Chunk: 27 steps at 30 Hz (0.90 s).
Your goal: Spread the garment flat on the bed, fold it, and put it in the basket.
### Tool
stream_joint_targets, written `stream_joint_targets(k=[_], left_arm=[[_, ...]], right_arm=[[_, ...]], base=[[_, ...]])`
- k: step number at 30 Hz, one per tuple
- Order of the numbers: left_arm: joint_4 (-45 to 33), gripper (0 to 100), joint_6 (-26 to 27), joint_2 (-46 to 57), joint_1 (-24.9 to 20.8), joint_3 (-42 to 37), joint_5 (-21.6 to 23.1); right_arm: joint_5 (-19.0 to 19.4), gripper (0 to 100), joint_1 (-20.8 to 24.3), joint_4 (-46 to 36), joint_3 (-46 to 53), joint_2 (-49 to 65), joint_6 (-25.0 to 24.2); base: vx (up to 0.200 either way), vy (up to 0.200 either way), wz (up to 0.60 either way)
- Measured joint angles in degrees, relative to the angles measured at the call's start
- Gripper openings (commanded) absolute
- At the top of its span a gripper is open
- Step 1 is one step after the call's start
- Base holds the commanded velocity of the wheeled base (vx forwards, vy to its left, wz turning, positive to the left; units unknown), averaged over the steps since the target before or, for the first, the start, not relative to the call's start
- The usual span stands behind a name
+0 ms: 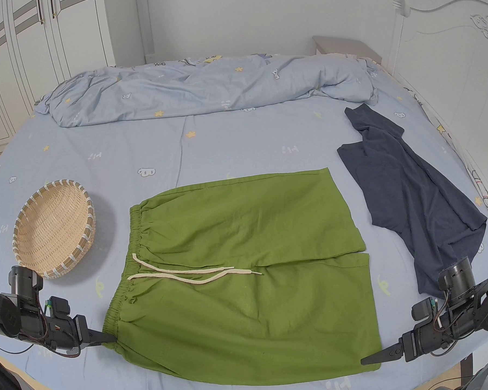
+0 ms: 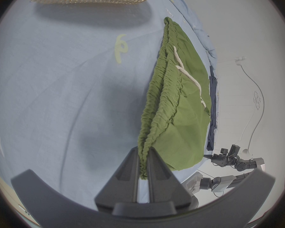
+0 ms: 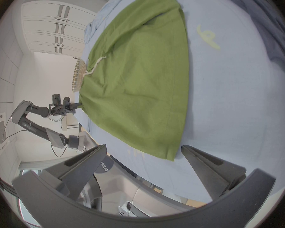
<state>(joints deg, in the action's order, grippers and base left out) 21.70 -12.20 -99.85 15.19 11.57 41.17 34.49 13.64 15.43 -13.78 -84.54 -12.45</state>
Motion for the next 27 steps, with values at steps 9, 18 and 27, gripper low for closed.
stream_joint_targets(k=[9,18,27], left_arm=[[0.02,0,0.00,0.00,-0.15,0.33,0.11],[0.06,0,0.00,0.02,-0.50,0.55,0.11],[0.06,0,0.02,0.35,-0.54,0.55,0.13]], right_arm=[[0.99,100,-0.11,2.41,1.01,-7.96,4.53],[4.33,100,0.27,4.19,0.68,-11.85,5.32],[5.63,100,0.30,11.52,1.07,-15.73,5.96]], base=[[0.000,0.000,0.00],[0.000,0.000,0.00],[0.000,0.000,0.00]])
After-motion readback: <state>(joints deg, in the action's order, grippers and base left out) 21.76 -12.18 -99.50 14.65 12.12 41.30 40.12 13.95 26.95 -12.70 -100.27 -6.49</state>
